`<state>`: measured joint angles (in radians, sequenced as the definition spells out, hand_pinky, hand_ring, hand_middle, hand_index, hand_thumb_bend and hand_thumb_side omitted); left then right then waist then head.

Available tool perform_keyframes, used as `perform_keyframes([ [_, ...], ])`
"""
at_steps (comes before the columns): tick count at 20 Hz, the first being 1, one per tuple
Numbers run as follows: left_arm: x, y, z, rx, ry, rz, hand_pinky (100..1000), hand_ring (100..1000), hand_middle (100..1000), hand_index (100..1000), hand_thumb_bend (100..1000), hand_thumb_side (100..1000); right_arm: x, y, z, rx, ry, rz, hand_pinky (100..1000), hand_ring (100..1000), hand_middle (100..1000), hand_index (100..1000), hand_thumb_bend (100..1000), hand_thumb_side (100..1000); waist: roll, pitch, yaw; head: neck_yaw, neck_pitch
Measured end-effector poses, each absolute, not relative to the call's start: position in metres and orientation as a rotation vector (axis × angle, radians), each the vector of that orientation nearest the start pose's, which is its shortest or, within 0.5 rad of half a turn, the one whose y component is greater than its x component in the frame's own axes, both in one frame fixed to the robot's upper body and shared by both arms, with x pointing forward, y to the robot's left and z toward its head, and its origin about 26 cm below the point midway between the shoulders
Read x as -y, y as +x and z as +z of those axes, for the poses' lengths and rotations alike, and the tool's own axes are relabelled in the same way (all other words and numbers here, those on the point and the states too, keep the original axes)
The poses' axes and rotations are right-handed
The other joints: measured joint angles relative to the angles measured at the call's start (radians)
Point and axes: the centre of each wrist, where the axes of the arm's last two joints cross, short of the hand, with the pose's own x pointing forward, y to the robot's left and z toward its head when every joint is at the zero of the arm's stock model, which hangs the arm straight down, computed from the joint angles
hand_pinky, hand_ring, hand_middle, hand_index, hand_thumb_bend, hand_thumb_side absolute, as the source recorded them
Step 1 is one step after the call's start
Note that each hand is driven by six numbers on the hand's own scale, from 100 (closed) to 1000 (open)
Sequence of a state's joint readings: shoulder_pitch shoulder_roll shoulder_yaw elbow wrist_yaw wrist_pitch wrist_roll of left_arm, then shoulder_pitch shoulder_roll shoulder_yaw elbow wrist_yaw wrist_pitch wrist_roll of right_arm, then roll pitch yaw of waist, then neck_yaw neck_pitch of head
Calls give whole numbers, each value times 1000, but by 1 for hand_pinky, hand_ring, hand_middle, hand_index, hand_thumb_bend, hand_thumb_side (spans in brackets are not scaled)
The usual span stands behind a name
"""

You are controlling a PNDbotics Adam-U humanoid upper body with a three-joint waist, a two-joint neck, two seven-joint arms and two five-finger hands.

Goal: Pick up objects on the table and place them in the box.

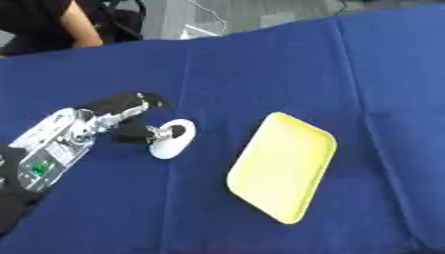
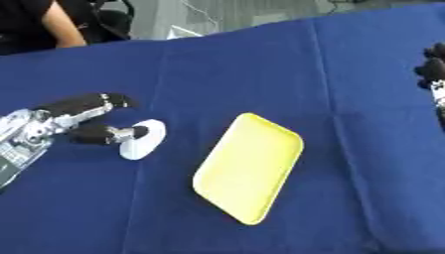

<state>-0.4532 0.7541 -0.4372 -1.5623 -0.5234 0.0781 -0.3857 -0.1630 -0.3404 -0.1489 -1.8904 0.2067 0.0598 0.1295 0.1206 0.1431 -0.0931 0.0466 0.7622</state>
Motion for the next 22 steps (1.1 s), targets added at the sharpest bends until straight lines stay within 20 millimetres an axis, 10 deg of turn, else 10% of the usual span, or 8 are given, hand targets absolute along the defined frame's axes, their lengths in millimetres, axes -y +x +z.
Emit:
perform_keyframes([
  [22, -296, 360, 105, 1212, 658, -1607, 976, 944, 889, 934, 495, 1000, 322, 295, 152, 1924, -478, 464, 866, 867, 931, 1000, 360, 932, -4, 2, -3, 0, 0],
])
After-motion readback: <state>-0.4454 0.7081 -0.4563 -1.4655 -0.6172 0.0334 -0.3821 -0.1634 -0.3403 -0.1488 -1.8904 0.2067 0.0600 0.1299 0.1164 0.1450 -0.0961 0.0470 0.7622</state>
